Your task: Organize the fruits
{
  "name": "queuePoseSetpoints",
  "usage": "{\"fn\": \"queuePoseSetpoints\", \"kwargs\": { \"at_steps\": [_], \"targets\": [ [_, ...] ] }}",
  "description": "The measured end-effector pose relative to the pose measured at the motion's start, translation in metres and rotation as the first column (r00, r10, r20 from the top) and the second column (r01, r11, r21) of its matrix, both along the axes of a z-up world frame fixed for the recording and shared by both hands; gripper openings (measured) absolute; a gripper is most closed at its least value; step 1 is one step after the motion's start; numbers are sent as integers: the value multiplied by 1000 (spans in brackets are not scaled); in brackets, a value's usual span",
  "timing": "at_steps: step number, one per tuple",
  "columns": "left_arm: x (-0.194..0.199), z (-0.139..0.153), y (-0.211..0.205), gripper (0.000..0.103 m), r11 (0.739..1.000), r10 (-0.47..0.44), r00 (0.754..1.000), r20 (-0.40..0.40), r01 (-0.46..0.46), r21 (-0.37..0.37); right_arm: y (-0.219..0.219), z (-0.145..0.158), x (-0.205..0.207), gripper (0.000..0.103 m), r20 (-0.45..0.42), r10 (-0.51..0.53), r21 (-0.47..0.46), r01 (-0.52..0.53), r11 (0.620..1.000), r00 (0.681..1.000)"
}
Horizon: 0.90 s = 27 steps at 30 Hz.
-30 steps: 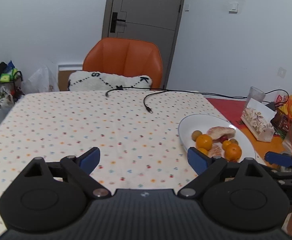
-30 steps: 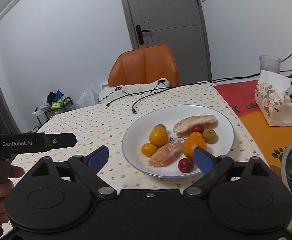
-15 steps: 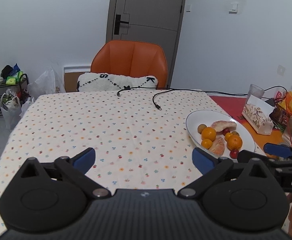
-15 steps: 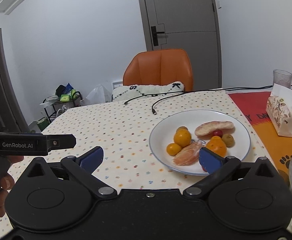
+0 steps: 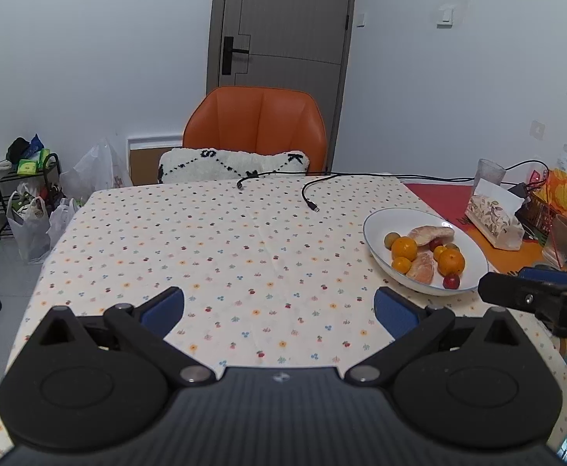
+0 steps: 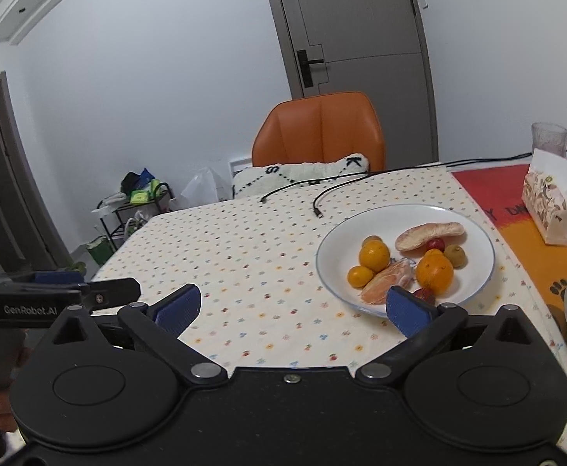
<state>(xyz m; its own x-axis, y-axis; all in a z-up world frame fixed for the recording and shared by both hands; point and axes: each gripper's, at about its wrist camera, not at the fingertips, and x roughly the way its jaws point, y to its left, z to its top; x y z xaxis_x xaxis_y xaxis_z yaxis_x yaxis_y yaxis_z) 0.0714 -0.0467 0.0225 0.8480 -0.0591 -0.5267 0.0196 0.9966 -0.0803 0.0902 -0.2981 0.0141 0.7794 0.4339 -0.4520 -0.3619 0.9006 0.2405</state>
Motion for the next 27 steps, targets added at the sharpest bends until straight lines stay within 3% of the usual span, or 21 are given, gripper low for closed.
{"fn": "queuePoseSetpoints", "kwargs": {
  "at_steps": [27],
  "targets": [
    [-74,27,17,103,1000,6,1000,30,-6,10,2,40,-64,103,43,56,-30,-54,998,998]
  ]
}}
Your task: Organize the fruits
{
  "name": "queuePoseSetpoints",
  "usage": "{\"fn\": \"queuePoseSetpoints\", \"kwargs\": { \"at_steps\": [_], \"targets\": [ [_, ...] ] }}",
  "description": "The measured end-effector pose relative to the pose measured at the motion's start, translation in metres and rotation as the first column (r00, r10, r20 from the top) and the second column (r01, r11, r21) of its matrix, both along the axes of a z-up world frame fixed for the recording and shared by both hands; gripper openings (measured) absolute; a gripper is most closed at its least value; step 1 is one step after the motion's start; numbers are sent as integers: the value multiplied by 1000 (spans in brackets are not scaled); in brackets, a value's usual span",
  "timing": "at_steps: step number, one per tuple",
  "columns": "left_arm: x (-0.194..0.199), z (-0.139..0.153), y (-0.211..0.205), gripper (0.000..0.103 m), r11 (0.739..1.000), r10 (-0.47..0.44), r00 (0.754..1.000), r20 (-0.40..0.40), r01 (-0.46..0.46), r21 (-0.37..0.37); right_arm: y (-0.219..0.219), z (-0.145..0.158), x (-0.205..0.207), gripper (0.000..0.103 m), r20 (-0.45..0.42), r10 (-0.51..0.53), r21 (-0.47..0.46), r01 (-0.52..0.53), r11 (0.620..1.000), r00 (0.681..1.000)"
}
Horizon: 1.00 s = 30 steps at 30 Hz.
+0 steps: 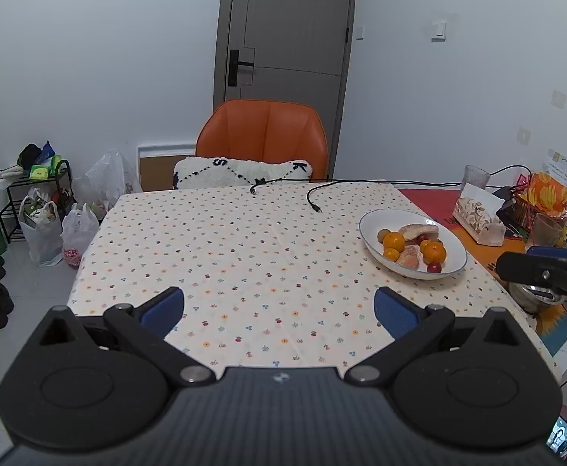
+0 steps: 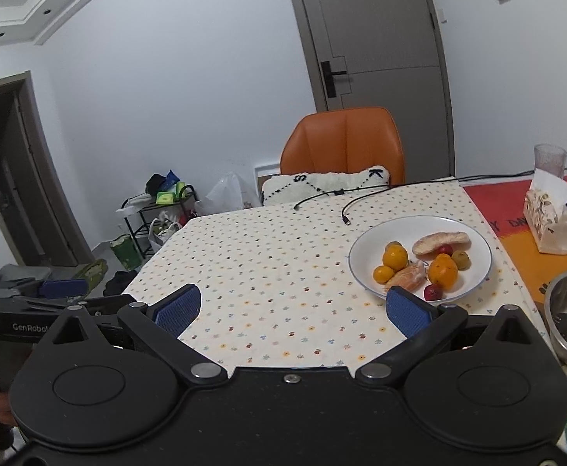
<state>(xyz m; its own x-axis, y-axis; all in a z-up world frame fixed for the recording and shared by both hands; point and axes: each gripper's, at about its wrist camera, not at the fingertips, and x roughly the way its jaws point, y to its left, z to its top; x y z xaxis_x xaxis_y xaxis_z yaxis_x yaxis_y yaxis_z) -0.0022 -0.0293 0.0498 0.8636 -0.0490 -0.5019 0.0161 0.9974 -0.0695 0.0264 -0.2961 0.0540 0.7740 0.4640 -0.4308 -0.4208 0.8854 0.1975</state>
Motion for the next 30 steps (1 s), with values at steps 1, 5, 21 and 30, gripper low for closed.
{"fn": "queuePoseSetpoints", "kwargs": {
  "at_steps": [1,5,21,30],
  "targets": [
    [-2,0,0,103,1000,0,1000,4,0,4,1,1,-2,103,2,1,-5,-1,1000,1000],
    [-9,0,3,103,1000,0,1000,5,0,1,1,3,-5,103,-3,-12,7,12,1000,1000],
    [-20,-3,13,103,1000,21,1000,9,-21,-14,3,3,-20,103,4,-19,4,19,1000,1000],
    [-19,-4,14,103,1000,22,1000,5,-22,-6,3,-1,-20,103,0,-21,-1,21,1000,1000]
  ]
}}
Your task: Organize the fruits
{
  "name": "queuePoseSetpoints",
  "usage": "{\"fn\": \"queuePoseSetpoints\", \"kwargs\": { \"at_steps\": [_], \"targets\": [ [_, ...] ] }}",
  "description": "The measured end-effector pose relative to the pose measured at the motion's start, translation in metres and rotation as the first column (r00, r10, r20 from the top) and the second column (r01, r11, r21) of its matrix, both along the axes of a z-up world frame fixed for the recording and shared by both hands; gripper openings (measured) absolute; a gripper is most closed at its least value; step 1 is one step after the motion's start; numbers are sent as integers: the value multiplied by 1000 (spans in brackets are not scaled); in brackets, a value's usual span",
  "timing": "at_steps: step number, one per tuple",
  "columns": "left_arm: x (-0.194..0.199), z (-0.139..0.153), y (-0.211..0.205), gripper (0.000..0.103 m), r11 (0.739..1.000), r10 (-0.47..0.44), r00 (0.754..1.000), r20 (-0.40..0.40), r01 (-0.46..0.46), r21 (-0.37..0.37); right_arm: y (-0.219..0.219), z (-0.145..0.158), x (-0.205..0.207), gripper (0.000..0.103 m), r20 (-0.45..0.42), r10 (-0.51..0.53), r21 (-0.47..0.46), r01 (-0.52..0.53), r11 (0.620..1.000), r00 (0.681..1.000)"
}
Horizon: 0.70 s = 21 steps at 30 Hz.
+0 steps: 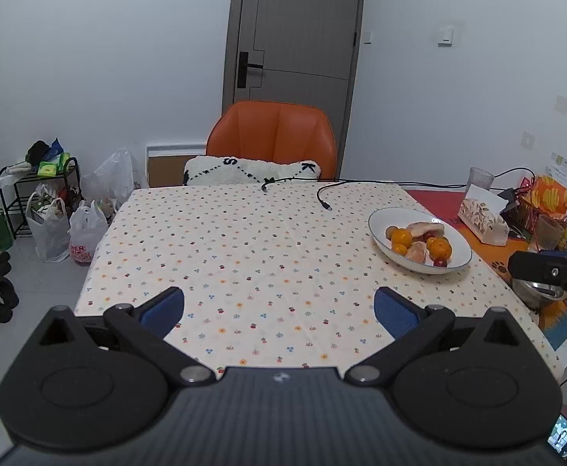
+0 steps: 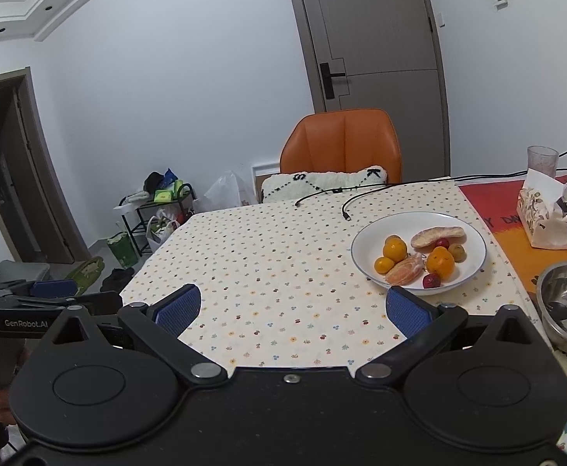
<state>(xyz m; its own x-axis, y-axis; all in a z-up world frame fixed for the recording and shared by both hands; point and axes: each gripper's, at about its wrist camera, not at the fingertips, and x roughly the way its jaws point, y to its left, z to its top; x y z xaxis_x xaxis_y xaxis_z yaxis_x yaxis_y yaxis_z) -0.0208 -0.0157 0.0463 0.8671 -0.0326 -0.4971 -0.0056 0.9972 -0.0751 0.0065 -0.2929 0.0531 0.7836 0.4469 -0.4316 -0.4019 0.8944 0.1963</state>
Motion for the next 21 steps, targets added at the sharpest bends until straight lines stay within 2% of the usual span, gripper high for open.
{"fn": "queuePoseSetpoints", "kwargs": {
  "at_steps": [21],
  "targets": [
    [3,-4,2,103,1000,9,1000,-14,-9,-8,4,-3,-1,103,-7,4,-6,-4,1000,1000]
  ]
}}
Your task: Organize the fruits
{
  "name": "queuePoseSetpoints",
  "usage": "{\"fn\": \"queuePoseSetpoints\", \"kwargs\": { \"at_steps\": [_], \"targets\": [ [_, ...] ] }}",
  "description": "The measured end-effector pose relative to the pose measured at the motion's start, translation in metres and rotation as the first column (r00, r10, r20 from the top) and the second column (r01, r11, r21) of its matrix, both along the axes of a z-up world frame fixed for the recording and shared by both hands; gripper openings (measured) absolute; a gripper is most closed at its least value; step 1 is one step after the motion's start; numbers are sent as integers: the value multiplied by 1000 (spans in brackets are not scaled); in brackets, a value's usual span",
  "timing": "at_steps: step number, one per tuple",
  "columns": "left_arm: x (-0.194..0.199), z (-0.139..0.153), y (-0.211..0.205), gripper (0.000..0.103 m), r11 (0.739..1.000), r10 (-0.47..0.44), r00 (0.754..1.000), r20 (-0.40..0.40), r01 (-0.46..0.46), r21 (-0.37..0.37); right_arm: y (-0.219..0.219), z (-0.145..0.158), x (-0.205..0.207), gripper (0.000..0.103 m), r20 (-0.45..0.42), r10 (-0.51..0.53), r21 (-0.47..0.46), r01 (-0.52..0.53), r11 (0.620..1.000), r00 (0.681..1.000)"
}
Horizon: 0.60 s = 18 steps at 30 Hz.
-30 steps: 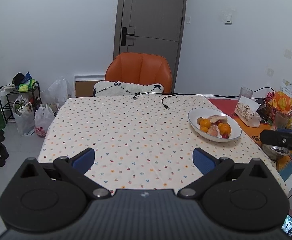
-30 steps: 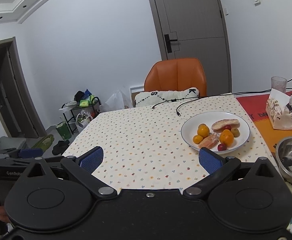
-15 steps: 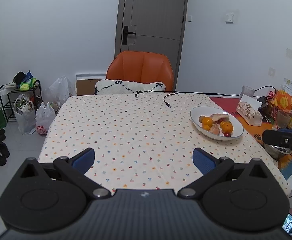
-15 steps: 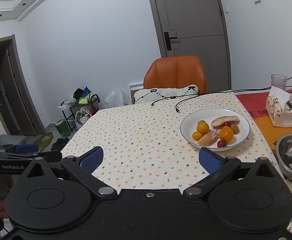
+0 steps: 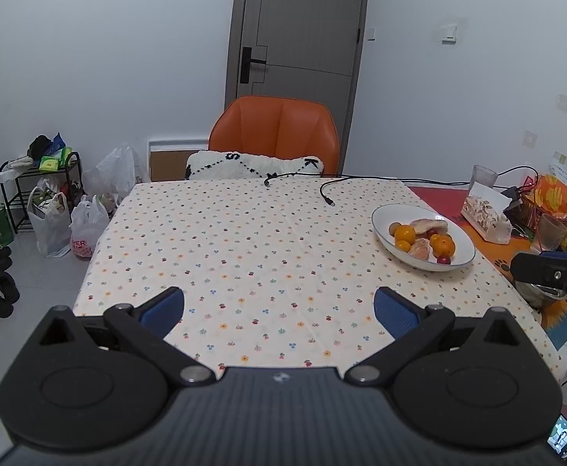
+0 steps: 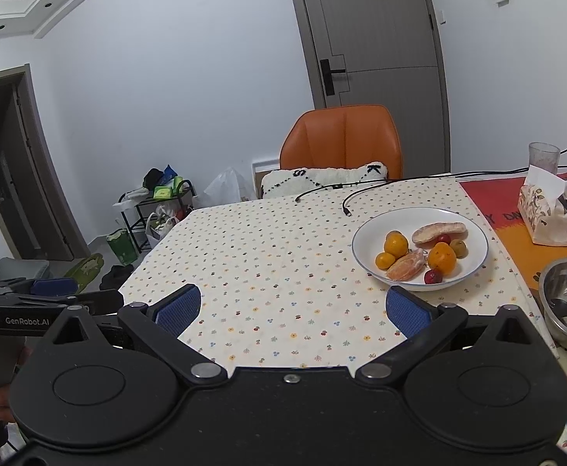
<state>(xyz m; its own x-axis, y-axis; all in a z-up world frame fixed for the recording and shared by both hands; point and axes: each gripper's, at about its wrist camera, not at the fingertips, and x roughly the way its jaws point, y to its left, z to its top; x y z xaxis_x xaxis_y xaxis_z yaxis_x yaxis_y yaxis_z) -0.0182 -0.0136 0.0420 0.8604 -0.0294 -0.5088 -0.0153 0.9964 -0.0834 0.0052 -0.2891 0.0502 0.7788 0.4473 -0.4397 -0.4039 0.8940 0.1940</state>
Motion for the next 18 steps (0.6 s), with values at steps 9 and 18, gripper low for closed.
{"fn": "queuePoseSetpoints", "kwargs": {
  "at_steps": [9,18],
  "targets": [
    [0,0,0,103,1000,-1,1000,-2,1,0,0,0,1,103,-3,-4,0,4,1000,1000],
    [0,0,0,103,1000,1,1000,-2,-1,0,0,-1,1,103,-2,-4,-1,4,1000,1000]
  ]
}}
